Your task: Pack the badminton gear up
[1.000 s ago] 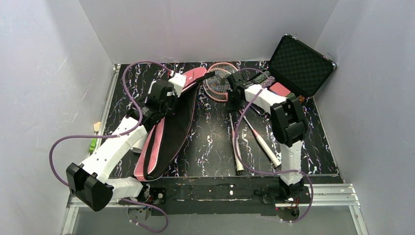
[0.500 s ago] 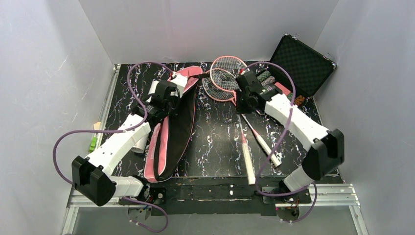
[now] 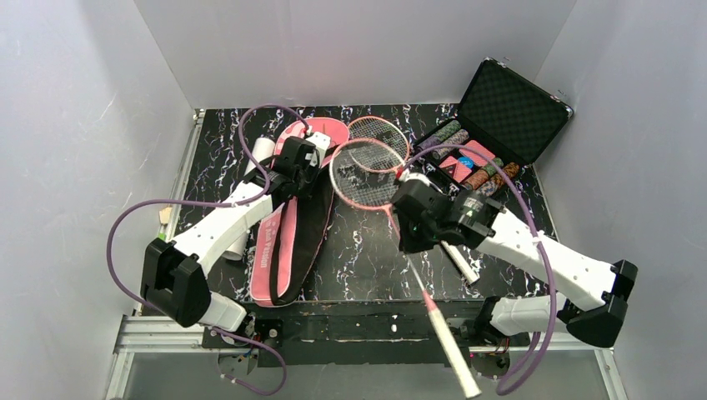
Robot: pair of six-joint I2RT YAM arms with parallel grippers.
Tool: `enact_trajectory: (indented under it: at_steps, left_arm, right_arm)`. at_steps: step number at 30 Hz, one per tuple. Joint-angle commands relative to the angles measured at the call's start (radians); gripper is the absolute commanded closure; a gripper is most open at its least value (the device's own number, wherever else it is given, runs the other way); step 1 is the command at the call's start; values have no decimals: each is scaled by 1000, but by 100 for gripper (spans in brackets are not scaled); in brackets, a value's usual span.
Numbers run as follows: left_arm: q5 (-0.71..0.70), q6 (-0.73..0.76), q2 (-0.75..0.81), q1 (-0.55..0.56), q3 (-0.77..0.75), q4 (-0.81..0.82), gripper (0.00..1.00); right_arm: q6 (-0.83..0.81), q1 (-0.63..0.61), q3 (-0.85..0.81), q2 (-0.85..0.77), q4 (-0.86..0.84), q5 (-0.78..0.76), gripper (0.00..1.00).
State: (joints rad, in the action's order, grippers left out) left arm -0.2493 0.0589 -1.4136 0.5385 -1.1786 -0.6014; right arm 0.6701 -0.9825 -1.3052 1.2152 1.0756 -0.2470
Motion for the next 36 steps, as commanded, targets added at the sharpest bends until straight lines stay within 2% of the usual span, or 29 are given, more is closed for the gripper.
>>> enact_trajectory:
  at_steps: [1,8,14,20,26,36]
  left_arm:
    - [4,-12,-10,-6,-62,38,100]
    - [-5,-4,-12,-6,-73,40,100]
    - [23,-14,-6,-6,-76,37,100]
    - [96,-17,4,-5,-82,30,100]
    - [218,-19,37,-5,-83,1,100]
    - [357,-12,109,-5,-84,-39,100]
  right_arm:
    - [135,-159,-29,33,82,-12,99]
    - [164,-290,-72,136,116,0,99]
    - [106,-306,-126,191,25,27,99]
    - [-1,-302,-309,374,-13,1,99]
    - [-44,-237,-434,535,-43,-30,99]
    - [-25,-99,-468,589,-144,-142,99]
